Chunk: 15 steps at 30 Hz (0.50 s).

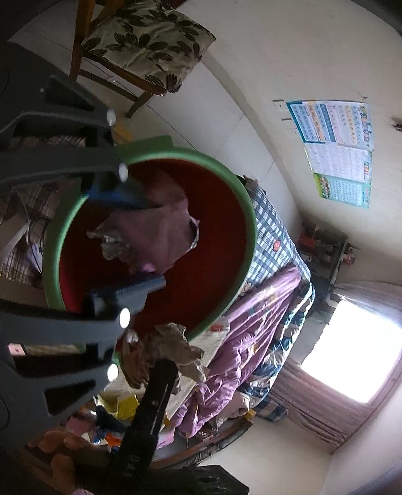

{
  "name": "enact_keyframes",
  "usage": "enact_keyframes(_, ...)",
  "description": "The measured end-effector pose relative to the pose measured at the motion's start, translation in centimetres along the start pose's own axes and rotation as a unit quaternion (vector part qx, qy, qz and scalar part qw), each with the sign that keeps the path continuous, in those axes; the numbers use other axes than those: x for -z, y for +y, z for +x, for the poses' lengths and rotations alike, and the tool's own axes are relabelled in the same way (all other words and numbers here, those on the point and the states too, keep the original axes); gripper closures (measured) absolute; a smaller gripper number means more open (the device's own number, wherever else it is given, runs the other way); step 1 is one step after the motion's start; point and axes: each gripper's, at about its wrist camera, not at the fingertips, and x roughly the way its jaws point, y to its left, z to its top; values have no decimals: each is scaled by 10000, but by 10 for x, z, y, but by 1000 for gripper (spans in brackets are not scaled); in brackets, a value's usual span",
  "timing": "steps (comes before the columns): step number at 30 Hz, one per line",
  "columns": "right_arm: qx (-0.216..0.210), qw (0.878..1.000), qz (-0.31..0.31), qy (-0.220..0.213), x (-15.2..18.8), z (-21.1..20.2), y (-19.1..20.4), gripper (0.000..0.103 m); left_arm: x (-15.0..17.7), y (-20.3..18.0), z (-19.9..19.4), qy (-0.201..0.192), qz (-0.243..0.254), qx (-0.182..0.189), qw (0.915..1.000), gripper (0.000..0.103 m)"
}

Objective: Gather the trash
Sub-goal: 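Move both tools over the green-rimmed bucket and open them to drop wrappers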

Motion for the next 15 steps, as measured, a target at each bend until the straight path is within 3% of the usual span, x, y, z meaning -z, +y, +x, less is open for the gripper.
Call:
enact_keyframes(1, 0, 10000, 22, 11, 1, 4, 0, 43, 0, 4, 0, -7, -48, -4, 10000, 47)
enact_keyframes(5, 40, 10000, 87, -24, 7, 5, -1, 38, -1, 11, 0, 9, -55, -42, 10000, 46)
enact_keyframes(15, 250, 9986, 76, -463, 15, -33, -10, 37, -1, 0, -2, -62, 107, 23, 9999, 44)
